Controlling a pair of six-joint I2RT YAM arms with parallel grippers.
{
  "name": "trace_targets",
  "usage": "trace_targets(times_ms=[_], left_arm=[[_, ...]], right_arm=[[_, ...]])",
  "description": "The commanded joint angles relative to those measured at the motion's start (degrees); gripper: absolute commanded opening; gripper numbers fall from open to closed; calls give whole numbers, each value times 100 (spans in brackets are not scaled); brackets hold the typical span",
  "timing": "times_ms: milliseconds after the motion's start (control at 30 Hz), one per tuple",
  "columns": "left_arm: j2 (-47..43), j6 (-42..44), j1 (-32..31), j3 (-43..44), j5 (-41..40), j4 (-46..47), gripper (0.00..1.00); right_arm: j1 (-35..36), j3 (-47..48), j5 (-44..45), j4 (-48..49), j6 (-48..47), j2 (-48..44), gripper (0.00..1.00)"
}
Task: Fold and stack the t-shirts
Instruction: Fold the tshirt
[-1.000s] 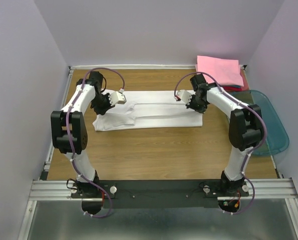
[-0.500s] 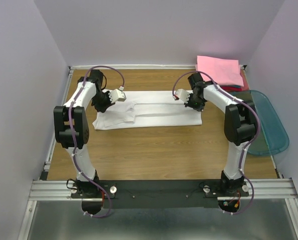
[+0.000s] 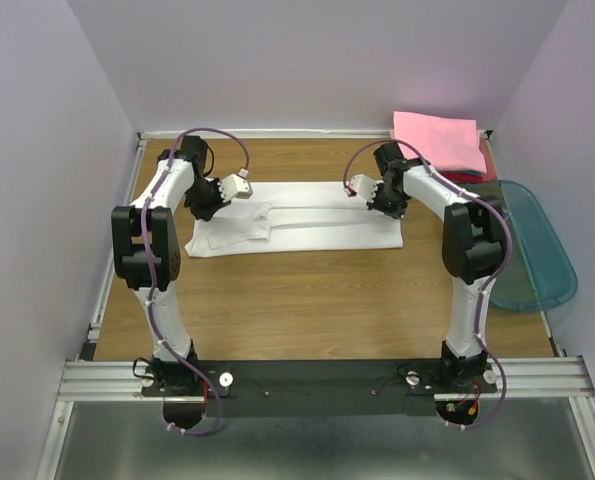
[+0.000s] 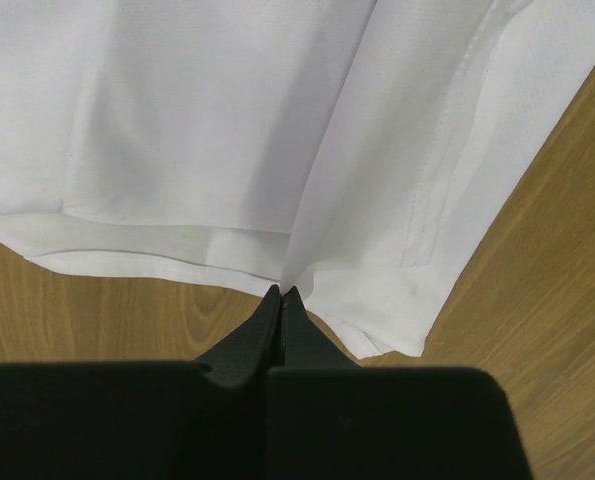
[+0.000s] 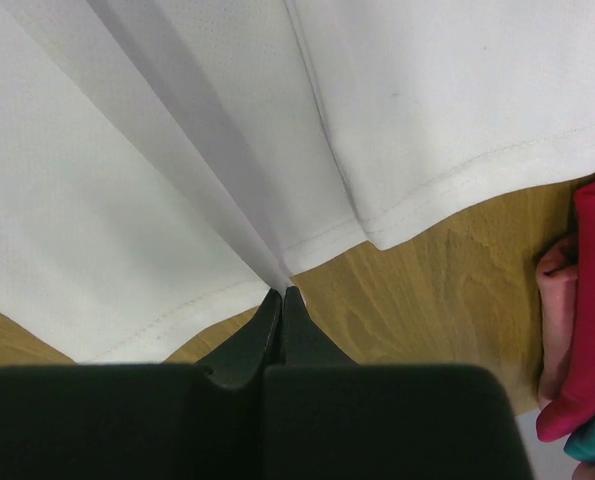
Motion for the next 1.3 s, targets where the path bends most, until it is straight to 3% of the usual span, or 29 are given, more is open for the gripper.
trace_targets(times_ms=[0, 833, 900, 1033, 1067, 1133, 1267], left_arm=[[164, -17, 51, 189, -20, -43, 0], [384, -211, 51, 329, -99, 220, 0], [437, -263, 51, 408, -90, 229, 5], [358, -369, 59, 575, 76, 89, 19], [236, -395, 86, 575, 138, 45, 33], [77, -474, 112, 549, 330, -68, 36], [-388, -694, 139, 217, 797, -385, 36]], right_arm=[[-23, 206, 110, -74, -52, 176, 1], [-23, 153, 198, -65, 18, 255, 2], [-32, 205, 224, -65, 149, 273, 16], [-67, 180, 268, -91, 369, 63, 30], [-76, 171, 268, -109, 491, 1, 36], [-102, 179, 173, -196, 763, -183, 43], [-94, 459, -398, -670, 1353, -342, 44]])
